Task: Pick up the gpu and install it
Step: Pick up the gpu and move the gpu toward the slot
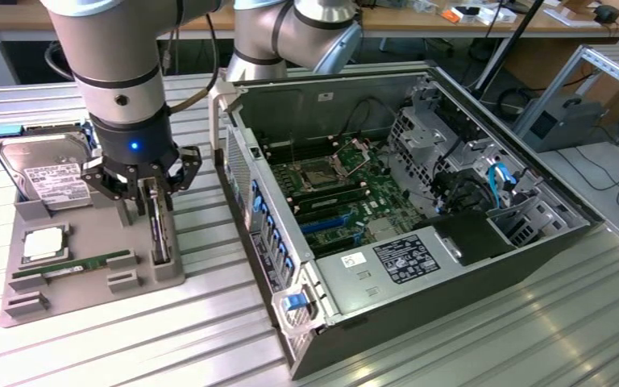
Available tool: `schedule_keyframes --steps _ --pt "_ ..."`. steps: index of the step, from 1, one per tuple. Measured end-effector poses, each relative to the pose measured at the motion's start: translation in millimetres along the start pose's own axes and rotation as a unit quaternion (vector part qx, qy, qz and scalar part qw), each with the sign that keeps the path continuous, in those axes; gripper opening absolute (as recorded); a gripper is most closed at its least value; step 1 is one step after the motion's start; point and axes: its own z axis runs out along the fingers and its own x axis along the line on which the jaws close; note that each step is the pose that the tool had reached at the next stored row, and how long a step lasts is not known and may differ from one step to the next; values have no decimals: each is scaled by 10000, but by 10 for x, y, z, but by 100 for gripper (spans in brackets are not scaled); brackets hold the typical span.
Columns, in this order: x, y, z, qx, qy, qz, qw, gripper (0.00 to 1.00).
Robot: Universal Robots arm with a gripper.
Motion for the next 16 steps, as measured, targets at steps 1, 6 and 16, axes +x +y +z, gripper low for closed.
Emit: schedule_keyframes --steps 1,6,16 --pt "1 10 12 0 0 -1 10000 42" --pt "3 20 67 1 0 -6 10000 42" --pt "3 20 77 1 1 -7 10000 28"
